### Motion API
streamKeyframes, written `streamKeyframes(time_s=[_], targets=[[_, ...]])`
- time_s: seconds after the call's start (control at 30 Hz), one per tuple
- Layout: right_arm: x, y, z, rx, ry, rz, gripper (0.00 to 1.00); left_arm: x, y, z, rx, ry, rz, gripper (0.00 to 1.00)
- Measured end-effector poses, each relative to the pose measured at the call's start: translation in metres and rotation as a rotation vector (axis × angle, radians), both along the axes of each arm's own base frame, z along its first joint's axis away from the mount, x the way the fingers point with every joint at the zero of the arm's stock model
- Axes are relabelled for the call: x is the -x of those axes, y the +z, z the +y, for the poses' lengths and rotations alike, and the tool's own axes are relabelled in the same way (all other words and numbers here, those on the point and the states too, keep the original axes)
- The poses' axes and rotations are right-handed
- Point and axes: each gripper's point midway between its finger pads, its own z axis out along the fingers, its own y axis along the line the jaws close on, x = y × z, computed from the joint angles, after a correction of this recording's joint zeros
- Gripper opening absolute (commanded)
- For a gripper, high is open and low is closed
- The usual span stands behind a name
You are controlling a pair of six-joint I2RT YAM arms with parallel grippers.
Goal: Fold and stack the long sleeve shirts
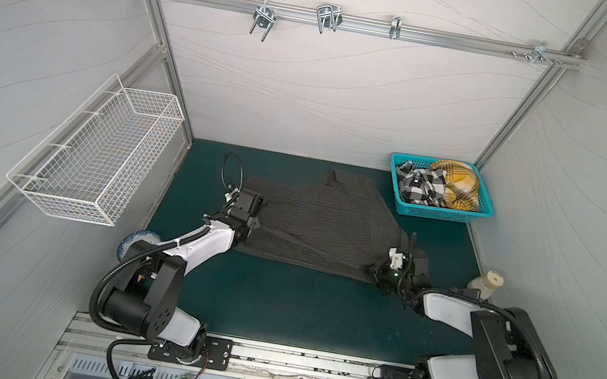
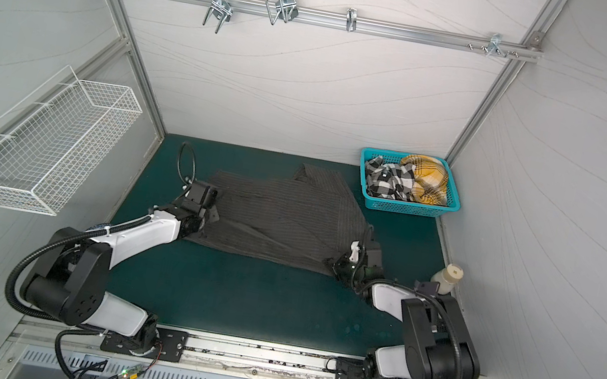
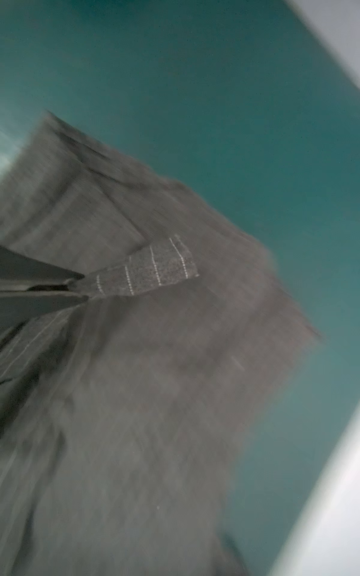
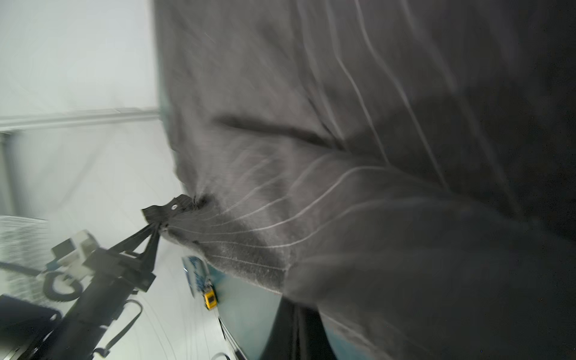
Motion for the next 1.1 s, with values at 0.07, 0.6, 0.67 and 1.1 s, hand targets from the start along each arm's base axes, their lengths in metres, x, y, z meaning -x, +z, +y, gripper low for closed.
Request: streamKeyframes(time_s=[0.07, 0.6, 0.67, 1.1], targets=[[0.006, -0.005, 0.003, 0.002, 0.013, 0.027, 0.53, 0.003, -0.003, 0.005, 0.017, 0.050, 0.027, 0.49], [0.030, 0.061, -0.023, 0.178, 0.069, -0.028, 0.54, 0.003, 0.014, 0.065, 0.109, 0.342, 0.213, 0.52], [0.023, 0.065, -0.024, 0.217, 0.089, -0.018, 0.44, 0.006, -0.005, 0.056, 0.138, 0.302, 0.287, 0.39], [-0.020, -0.007, -0.043, 0.444, 0.172, 0.186, 0.22, 0.009, -0.053, 0.014, 0.280, 0.225, 0.417, 0.05]])
